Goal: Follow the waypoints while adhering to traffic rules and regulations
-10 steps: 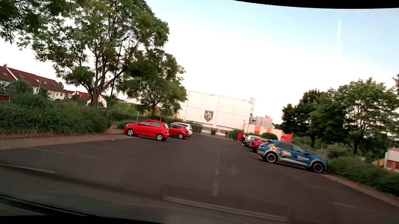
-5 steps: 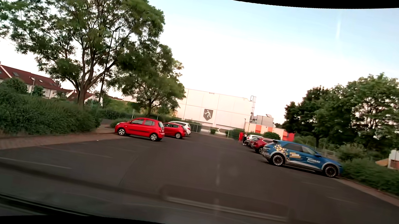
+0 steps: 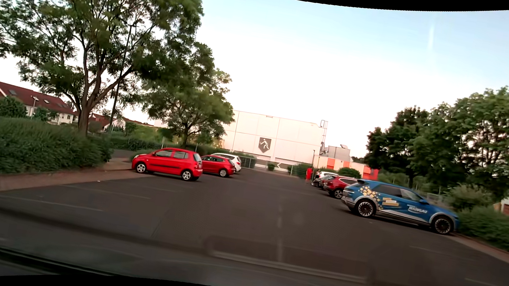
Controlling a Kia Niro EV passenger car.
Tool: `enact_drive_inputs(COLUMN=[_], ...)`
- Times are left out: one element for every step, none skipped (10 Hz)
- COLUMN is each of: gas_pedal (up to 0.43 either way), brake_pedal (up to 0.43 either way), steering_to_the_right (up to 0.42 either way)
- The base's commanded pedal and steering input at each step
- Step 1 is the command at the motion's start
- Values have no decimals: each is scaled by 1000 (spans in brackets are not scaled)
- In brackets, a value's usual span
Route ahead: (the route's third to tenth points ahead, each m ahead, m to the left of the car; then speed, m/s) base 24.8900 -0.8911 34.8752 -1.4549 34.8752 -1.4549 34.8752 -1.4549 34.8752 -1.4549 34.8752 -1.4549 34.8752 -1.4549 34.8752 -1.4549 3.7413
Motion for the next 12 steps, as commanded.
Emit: enact_drive_inputs(gas_pedal=[0,0,0,0,0,0,0,0,0,0,0,0], brake_pedal=[0,0,0,0,0,0,0,0,0,0,0,0], steering_to_the_right=[3,3,3,3,2,3,3,2,2,3,2,3])
